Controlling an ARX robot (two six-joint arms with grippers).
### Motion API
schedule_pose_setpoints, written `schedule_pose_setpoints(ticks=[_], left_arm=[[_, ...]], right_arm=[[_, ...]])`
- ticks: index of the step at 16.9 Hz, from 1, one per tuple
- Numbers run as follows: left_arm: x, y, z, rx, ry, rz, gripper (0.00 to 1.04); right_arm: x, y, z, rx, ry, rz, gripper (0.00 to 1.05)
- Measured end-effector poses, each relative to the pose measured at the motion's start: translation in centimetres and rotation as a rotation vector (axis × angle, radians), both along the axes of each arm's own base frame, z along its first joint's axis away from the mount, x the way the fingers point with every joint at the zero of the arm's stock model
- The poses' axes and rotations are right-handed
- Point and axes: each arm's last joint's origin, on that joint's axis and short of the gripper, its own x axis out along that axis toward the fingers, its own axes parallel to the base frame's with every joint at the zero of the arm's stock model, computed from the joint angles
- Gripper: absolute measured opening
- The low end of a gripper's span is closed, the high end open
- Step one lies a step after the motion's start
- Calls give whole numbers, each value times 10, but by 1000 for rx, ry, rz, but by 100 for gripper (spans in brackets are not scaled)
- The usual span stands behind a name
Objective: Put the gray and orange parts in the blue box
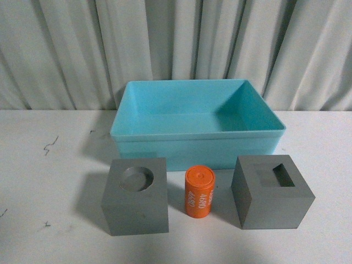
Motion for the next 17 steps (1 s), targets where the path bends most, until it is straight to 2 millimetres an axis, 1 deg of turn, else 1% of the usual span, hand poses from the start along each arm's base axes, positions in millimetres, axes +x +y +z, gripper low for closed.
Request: schedule_pose_setpoints(ticks=[17], left_arm=[[0, 0, 0, 0, 0, 0, 98]], right_arm=[[0, 0, 0, 0, 0, 0, 98]])
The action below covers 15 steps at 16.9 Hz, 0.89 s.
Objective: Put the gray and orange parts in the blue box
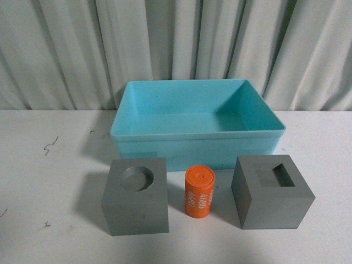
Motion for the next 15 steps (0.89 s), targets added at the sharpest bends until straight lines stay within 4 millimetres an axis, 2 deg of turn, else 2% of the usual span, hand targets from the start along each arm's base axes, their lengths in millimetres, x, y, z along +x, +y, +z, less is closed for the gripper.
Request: schedule_pose_setpoints(ticks=[9, 10, 11, 12, 13, 15], left_arm=[[0, 0, 0, 0, 0, 0, 98], [0, 0, 0, 0, 0, 0, 98], [0, 0, 0, 0, 0, 0, 98], [0, 0, 0, 0, -1, 0, 98], [0, 0, 0, 0, 0, 0, 98], [0, 0, 0, 0, 0, 0, 98]], right_arm=[[0, 0, 0, 0, 0, 0, 98], [-1, 0, -2, 23, 137, -25, 98], [7, -3, 1, 67, 348, -61, 98], [23, -10, 11, 96, 374, -93, 98], [43, -17, 29, 101, 325, -83, 98], [93, -17, 56, 26, 263, 53, 98]])
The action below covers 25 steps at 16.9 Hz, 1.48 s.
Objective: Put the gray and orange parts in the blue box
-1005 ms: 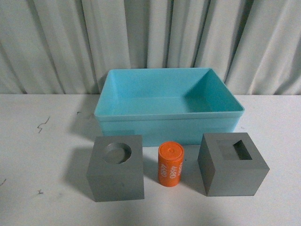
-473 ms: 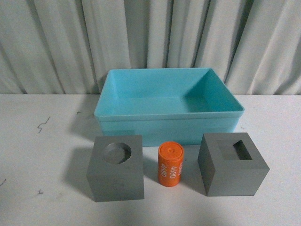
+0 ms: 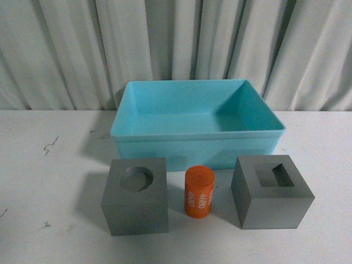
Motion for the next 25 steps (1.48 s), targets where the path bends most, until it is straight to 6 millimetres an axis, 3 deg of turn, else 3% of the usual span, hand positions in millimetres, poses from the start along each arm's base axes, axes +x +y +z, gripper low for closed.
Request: schedule_pose_setpoints(ticks=[1, 2, 6, 10, 16, 19, 21, 23, 25], left_arm=[[0, 0, 0, 0, 0, 0, 98], [0, 0, 0, 0, 0, 0, 98], [0, 0, 0, 0, 0, 0, 98], [0, 0, 0, 0, 0, 0, 98], [0, 0, 0, 0, 0, 0, 98], [0, 0, 0, 0, 0, 0, 98], [0, 0, 0, 0, 0, 0, 98], [0, 0, 0, 0, 0, 0, 98], [0, 0, 0, 0, 0, 0, 98]], right_arm=[[23, 5, -5, -32, 26, 63, 98], [45, 11, -25, -61, 101, 106, 98], [89, 34, -91, -83, 298, 152, 98], [102, 54, -128, -70, 391, 185, 98], [119, 69, -139, -23, 406, 132, 98], [119, 75, -140, -4, 414, 125, 68], [116, 73, -137, 16, 415, 102, 22], [102, 59, -124, 19, 442, 57, 19], [96, 49, -97, 40, 387, 47, 19]])
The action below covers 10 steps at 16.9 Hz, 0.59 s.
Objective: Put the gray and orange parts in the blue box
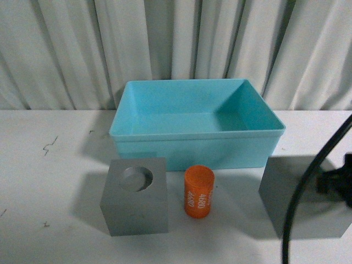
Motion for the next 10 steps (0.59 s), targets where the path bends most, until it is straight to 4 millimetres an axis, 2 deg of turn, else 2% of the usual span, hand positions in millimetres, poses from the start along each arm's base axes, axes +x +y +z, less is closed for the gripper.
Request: schedule_pose_setpoints(ticks=[1, 2, 3, 4, 5, 6, 9, 10], left_arm=[[0, 0, 0, 0, 0, 0, 98], [0, 0, 0, 0, 0, 0, 98], [0, 0, 0, 0, 0, 0, 98], [0, 0, 0, 0, 0, 0, 98], [0, 0, 0, 0, 0, 0, 98], [0, 0, 0, 0, 0, 0, 98], [0, 0, 0, 0, 0, 0, 98], [0, 0, 0, 0, 0, 0, 98]], right_arm=[[-1, -5, 22, 14, -71, -8, 19], [2, -10, 64, 38, -220, -7, 19], [14, -13, 114, 49, -413, 4, 19], [23, -13, 136, 56, -502, 7, 19], [32, -12, 150, 55, -542, 12, 18], [45, -9, 154, 48, -572, 24, 18], [92, 4, 121, 41, -482, 44, 18], [118, 15, 102, 42, -418, 57, 18]])
